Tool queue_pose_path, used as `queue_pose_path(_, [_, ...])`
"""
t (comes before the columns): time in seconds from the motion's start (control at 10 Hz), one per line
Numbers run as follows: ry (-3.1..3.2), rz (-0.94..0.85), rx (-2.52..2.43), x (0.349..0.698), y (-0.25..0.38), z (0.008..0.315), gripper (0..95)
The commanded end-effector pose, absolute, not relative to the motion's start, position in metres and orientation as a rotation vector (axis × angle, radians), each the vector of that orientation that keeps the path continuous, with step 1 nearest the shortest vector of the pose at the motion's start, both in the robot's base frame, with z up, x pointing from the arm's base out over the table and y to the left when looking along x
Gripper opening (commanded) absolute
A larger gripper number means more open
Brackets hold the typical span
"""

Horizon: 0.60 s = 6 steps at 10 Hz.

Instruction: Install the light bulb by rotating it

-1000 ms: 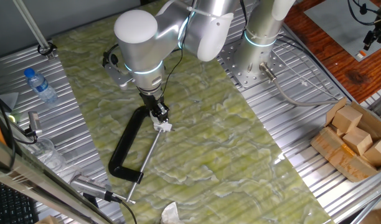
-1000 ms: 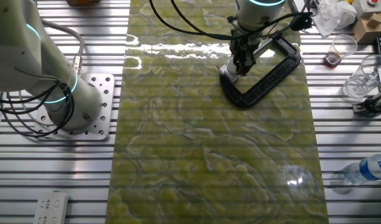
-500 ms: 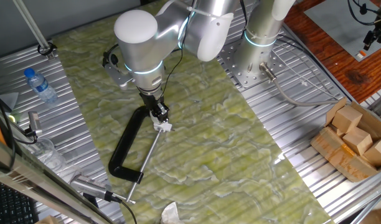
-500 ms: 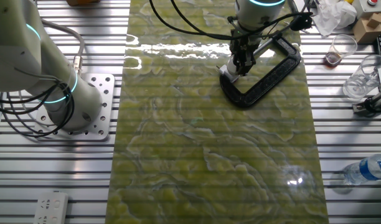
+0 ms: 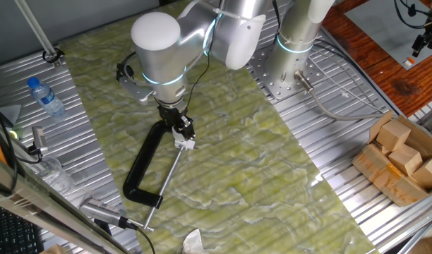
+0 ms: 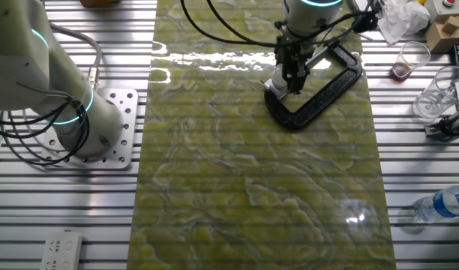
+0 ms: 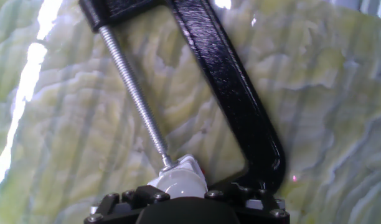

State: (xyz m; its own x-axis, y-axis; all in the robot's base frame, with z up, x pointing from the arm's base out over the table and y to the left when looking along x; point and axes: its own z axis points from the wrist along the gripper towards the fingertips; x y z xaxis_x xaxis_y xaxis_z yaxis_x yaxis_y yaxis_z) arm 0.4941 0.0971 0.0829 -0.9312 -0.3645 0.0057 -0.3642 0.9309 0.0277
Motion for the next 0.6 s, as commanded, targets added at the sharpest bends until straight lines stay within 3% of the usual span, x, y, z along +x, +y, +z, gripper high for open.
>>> queue_pose_path(0.1, [-3.070,-0.037,0.620,0.494,0.098,0.084,76.0])
queue_pose_path(0.6, [-3.072,-0.034,0.526,0.499,0.101,0.122,76.0])
